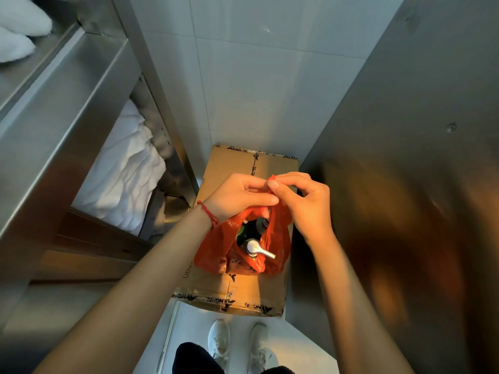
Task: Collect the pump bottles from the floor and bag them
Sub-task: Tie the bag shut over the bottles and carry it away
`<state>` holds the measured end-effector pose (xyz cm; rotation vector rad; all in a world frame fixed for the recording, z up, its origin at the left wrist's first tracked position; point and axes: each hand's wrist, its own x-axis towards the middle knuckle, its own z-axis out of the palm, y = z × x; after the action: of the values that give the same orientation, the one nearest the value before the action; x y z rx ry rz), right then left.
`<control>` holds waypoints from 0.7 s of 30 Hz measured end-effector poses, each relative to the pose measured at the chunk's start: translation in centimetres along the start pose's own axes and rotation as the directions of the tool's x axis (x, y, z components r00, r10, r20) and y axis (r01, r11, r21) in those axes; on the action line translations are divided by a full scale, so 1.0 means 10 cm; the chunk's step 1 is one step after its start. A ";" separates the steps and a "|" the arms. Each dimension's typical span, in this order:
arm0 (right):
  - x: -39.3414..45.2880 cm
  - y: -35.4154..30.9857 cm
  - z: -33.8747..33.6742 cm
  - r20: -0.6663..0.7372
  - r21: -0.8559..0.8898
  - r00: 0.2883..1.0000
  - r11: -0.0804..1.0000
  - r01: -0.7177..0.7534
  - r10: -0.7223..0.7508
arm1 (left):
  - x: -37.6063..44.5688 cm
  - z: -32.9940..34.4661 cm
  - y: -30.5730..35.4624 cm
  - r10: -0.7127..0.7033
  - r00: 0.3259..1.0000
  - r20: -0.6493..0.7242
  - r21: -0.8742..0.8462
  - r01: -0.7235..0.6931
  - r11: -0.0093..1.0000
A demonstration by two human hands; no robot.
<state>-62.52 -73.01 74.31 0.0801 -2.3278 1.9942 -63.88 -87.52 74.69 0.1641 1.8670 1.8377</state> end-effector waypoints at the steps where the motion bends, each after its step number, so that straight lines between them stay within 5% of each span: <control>1: 0.04 0.00 0.01 0.037 0.003 0.999 1.000 -0.016 0.016 | 0.02 0.00 -0.01 -0.012 1.000 -0.011 0.007 0.012 1.000; 11: 0.02 0.20 -0.14 0.121 0.073 0.977 0.980 -0.187 0.177 | 0.08 0.01 -0.09 -0.059 0.991 -0.117 -0.118 0.046 0.992; 21: -0.10 0.20 0.10 -0.021 0.087 0.982 0.978 -0.188 0.190 | 0.00 -0.13 -0.15 -0.116 0.929 -0.352 -0.137 0.072 0.988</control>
<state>-61.71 -73.67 72.10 -0.1709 -2.3113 2.1635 -64.09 -88.83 73.14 -0.3225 1.9479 2.0106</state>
